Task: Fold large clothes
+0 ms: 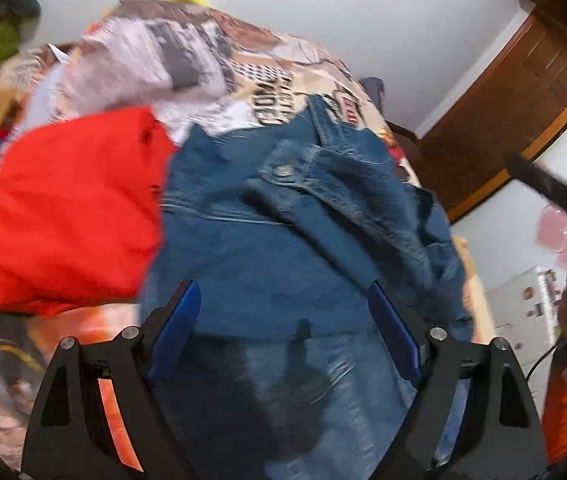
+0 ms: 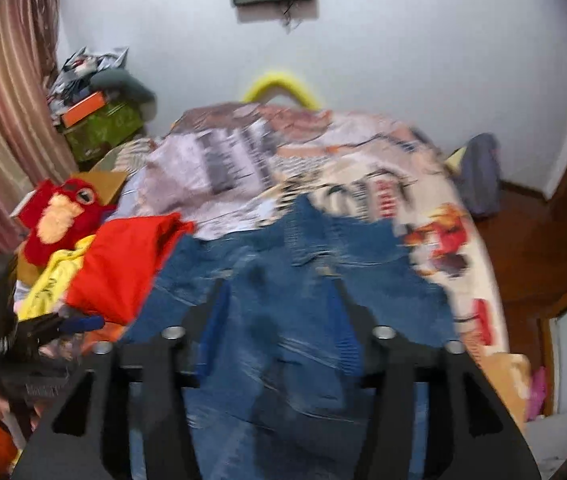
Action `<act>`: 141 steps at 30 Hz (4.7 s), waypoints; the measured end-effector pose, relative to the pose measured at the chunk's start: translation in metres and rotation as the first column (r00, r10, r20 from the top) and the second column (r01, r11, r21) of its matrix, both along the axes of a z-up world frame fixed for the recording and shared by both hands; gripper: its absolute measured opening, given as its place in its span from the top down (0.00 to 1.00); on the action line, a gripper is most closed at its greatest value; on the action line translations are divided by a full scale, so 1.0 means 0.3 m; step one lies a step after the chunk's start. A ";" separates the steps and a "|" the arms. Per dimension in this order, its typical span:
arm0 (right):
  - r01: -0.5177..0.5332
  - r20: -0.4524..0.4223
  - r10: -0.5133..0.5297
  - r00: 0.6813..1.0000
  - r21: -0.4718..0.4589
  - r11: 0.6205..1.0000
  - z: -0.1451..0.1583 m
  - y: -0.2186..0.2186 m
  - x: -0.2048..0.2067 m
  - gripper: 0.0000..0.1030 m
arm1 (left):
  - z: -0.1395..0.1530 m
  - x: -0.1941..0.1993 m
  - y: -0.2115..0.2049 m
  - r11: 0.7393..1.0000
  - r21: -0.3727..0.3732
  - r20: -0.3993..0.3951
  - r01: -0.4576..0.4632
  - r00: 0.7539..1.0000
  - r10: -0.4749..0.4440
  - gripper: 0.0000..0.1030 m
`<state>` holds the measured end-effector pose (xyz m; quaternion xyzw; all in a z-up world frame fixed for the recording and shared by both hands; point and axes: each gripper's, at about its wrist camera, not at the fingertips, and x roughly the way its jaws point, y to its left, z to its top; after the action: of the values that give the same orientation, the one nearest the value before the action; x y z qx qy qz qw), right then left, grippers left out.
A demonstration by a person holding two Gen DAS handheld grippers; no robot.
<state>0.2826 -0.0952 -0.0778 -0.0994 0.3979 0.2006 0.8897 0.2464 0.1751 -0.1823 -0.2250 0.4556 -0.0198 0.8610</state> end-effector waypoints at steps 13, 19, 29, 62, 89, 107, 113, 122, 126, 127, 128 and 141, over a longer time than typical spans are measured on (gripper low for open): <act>0.196 -0.141 -0.218 0.966 -0.159 0.968 -0.224 -0.432 -0.104 0.47 | -0.198 0.303 -0.006 0.992 -0.107 -0.132 -0.061 0.990 0.046 0.27; 0.213 -0.265 -0.255 0.930 -0.177 0.961 -0.388 -0.512 -0.124 0.47 | -0.217 0.370 -0.015 0.992 -0.035 -0.113 -0.120 0.987 0.115 0.63; 0.168 -0.319 -0.231 0.919 -0.211 0.963 -0.466 -0.464 -0.109 0.47 | 0.141 0.333 -0.184 0.967 0.250 0.130 -0.055 0.991 0.023 0.83; 0.385 -0.278 -0.396 0.875 -0.096 0.918 -0.446 -0.613 -0.119 0.44 | -0.075 -0.168 -0.054 0.955 0.296 -0.045 -0.009 0.999 0.023 0.60; 0.379 -0.279 -0.374 0.885 -0.036 0.925 -0.452 -0.517 0.278 0.44 | -0.179 0.041 0.064 0.956 0.292 -0.097 -0.026 0.994 0.056 0.58; 0.453 -0.191 -0.457 0.869 -0.065 0.889 -0.520 -0.589 0.424 0.92 | -0.159 0.084 -0.001 0.884 0.467 -0.063 -0.028 0.996 0.065 0.69; 0.416 -0.155 -0.435 0.887 -0.140 0.899 -0.487 -0.538 0.384 0.85 | -0.233 0.081 0.055 0.899 0.436 -0.120 -0.043 0.987 0.106 0.69; 0.321 -0.215 -0.312 0.925 0.006 0.947 -0.291 -0.530 0.275 0.60 | -0.079 0.043 0.122 0.936 0.345 -0.074 -0.069 0.992 0.100 0.66; 0.305 -0.173 -0.291 0.941 0.060 0.950 -0.215 -0.527 0.186 0.47 | -0.019 0.021 0.156 0.955 0.283 -0.054 -0.083 0.993 0.103 0.54; 0.293 -0.172 -0.280 0.944 0.055 0.954 -0.207 -0.523 0.169 0.47 | -0.010 0.007 0.160 0.963 0.257 -0.055 -0.081 0.994 0.098 0.51; 0.275 -0.178 -0.263 0.948 0.048 0.960 -0.203 -0.520 0.149 0.46 | -0.008 -0.007 0.161 0.969 0.237 -0.062 -0.074 0.994 0.091 0.48; 0.181 -0.211 -0.205 0.956 -0.127 0.975 -0.261 -0.515 -0.180 0.46 | -0.065 -0.257 0.133 0.971 0.240 -0.182 -0.020 0.981 0.065 0.43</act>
<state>0.2287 -0.2497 -0.1561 -0.0841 0.5128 0.1012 0.8484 0.1694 0.2151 -0.2017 -0.1314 0.5293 0.0748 0.8348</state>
